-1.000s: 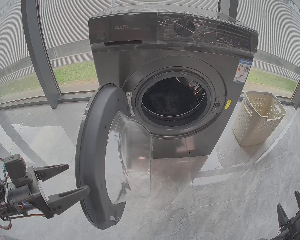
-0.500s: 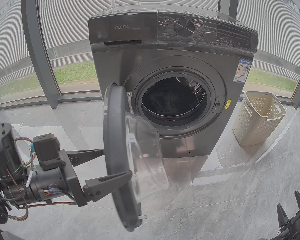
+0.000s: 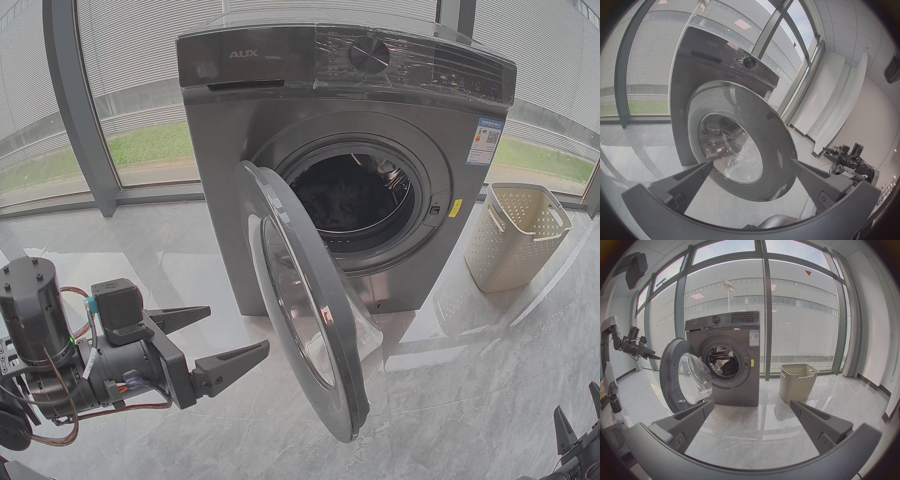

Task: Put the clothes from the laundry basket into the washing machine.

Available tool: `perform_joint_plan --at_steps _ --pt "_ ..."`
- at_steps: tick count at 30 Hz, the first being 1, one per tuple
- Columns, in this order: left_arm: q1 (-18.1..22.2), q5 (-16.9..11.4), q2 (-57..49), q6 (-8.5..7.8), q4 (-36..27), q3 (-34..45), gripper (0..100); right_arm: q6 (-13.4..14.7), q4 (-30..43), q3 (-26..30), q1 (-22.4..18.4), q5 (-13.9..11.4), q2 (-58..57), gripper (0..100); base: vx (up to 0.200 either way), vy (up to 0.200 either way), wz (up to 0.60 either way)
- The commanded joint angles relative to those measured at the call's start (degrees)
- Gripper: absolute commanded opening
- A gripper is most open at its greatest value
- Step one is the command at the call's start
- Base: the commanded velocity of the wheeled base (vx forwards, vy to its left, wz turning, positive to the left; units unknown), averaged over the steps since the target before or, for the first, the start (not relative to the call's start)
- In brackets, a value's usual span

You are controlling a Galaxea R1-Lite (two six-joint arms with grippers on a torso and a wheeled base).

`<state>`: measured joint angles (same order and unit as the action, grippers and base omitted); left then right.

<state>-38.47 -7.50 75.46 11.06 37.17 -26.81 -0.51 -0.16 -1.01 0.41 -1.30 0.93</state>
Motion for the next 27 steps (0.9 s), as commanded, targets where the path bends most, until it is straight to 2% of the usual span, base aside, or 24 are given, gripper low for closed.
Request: perform_joint_plan --at_steps 1,4,5,6,11,14,22,27 --pt "0.0 0.7 4.7 -0.33 0.8 -3.0 100 0.0 0.0 1.0 0.0 0.0 -0.9 100 0.000 0.000 0.00" --pt "0.0 3.4 10.1 0.11 3.2 -6.9 100 0.0 0.0 1.0 0.0 0.0 -0.9 100 0.000 0.000 0.00" --pt "0.0 3.5 10.3 0.11 3.3 -7.1 100 0.0 0.0 1.0 0.0 0.0 -0.9 100 0.000 0.000 0.00" --pt "0.1 4.2 13.9 0.28 5.7 -9.1 100 0.0 0.0 1.0 0.0 0.0 -0.9 100 0.000 0.000 0.00" --pt "0.7 4.9 21.6 0.28 11.9 -13.2 100 0.0 0.0 1.0 0.0 0.0 -0.9 100 0.000 0.000 0.00" --pt "0.5 7.8 25.8 0.28 14.1 -16.6 100 0.0 0.0 1.0 0.0 0.0 -0.9 100 0.000 0.000 0.00" --pt "0.8 7.9 27.3 0.46 14.1 -19.7 100 0.0 0.0 1.0 0.0 0.0 -0.9 100 0.000 0.000 0.00" --pt "2.8 8.2 31.7 0.98 14.2 -26.6 100 0.0 0.0 1.0 0.0 0.0 -0.9 100 0.000 0.000 0.00"
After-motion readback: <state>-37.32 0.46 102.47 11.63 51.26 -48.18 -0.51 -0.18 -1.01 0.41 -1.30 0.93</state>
